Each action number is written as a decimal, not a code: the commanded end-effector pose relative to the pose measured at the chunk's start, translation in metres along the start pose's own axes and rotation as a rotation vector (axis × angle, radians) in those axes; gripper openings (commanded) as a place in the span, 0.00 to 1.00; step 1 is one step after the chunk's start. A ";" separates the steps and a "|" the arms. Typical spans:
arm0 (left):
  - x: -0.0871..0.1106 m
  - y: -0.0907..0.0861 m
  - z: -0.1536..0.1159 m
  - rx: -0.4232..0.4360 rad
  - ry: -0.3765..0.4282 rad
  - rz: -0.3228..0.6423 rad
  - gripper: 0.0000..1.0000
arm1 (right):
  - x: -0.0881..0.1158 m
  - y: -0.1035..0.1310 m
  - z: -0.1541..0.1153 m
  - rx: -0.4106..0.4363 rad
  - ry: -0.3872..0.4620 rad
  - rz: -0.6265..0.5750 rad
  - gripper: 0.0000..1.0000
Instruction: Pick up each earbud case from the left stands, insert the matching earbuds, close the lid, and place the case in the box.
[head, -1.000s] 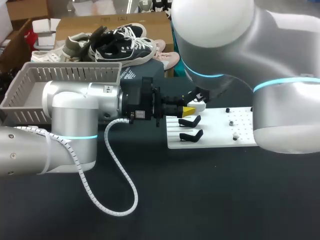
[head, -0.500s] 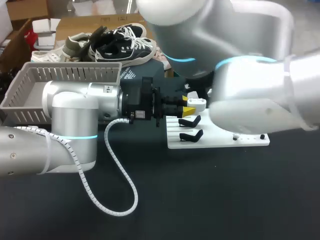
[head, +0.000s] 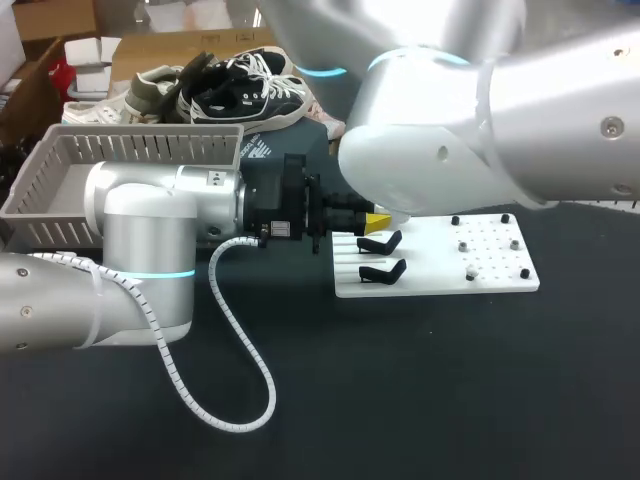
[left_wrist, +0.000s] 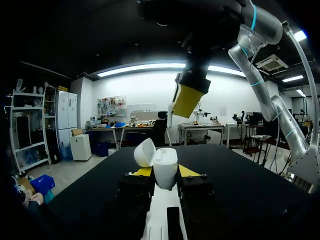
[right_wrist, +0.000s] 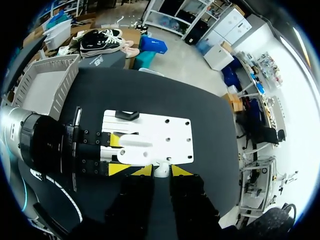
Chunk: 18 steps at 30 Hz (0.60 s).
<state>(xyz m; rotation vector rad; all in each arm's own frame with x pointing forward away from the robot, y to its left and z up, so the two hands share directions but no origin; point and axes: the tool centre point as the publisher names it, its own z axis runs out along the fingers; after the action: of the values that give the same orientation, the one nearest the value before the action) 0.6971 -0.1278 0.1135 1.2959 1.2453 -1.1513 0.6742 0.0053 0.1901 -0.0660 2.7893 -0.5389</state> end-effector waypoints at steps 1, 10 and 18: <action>0.000 -0.001 0.000 -0.004 -0.001 0.001 0.00 | 0.002 -0.001 0.000 -0.001 -0.004 0.001 0.00; 0.000 -0.001 0.000 -0.004 -0.001 0.001 0.00 | -0.003 -0.002 -0.002 0.008 0.139 0.175 0.00; 0.000 -0.001 0.000 -0.004 -0.001 0.001 0.00 | -0.003 0.004 -0.007 0.000 0.162 0.226 0.00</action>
<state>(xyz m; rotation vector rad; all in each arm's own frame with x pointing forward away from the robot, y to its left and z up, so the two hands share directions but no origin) 0.6971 -0.1278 0.1135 1.2959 1.2453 -1.1514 0.6710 0.0051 0.1940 0.2898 2.8794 -0.4867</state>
